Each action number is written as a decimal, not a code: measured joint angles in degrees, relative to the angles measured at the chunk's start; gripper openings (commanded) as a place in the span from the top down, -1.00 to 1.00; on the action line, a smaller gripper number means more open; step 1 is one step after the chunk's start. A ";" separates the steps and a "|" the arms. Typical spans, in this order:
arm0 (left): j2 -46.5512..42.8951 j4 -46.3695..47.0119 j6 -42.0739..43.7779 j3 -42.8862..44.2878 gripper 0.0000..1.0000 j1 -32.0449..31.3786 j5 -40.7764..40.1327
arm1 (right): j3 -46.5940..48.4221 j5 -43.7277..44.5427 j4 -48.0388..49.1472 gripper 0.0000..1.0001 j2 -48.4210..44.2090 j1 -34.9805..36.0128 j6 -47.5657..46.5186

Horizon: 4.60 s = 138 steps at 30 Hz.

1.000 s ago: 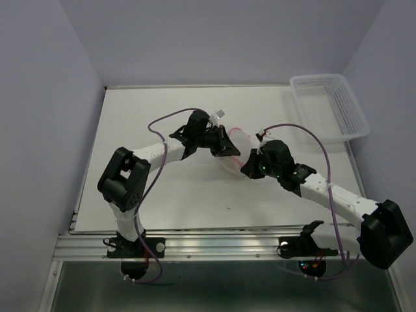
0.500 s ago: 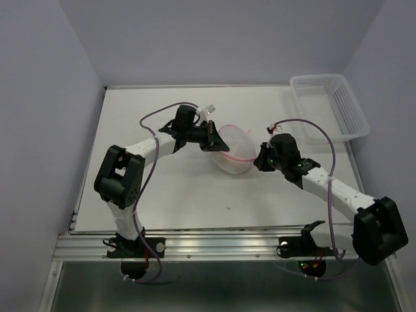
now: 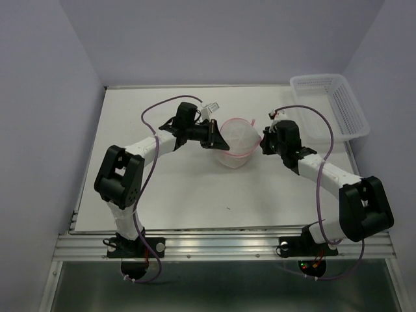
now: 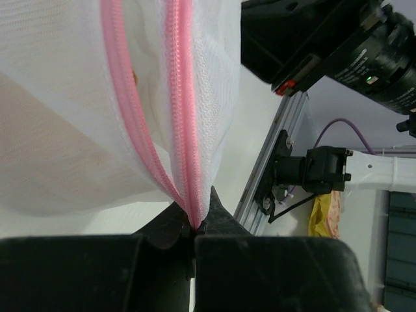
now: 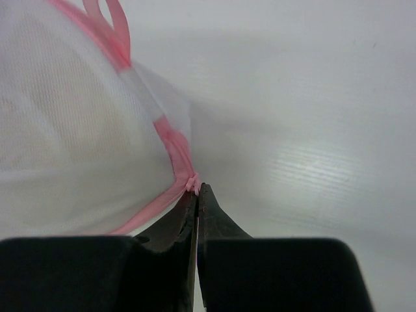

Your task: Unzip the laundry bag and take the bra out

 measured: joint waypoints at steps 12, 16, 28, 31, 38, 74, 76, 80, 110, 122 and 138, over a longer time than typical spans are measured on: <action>0.70 -5.99 3.32 4.68 0.84 0.20 -1.57 | -0.17 -2.73 5.64 0.99 -1.38 -2.03 -3.96; 2.29 -9.25 4.24 7.32 0.85 0.17 -1.55 | -3.56 -3.78 5.60 0.99 -5.97 -2.84 -2.73; 6.38 -16.02 6.75 12.28 -0.88 1.29 -2.86 | -3.89 -6.14 1.77 0.99 -9.38 -4.35 -1.01; 6.43 -15.80 5.79 12.37 -0.90 1.79 -3.06 | -4.44 -9.64 0.94 0.99 -10.62 -4.11 1.25; 5.44 -11.98 1.49 9.27 -0.91 2.01 -2.99 | -6.93 -14.69 -2.47 0.99 -14.25 2.80 6.27; 10.47 0.26 -12.37 10.10 1.00 -1.11 -2.82 | -6.75 -8.46 -9.88 0.99 -15.98 6.71 7.89; 10.19 0.79 -12.28 9.46 1.00 -1.01 -2.82 | -6.75 -5.44 -11.08 0.99 -16.02 6.93 8.15; 8.92 1.33 -12.17 7.34 1.00 -0.98 -2.54 | -6.75 -1.99 -12.17 0.99 -16.02 7.02 9.03; 4.00 1.68 3.89 3.85 1.00 -3.28 -1.29 | 0.85 -6.58 -16.68 -1.00 -21.40 3.93 8.98; 3.58 -3.28 12.41 3.82 1.00 -3.23 -1.36 | 3.63 -10.84 -12.24 -1.00 -14.21 -7.54 6.88; 3.87 -4.39 13.14 3.85 1.00 -3.21 -1.33 | 1.64 -36.13 0.44 -1.00 -1.29 -12.20 0.39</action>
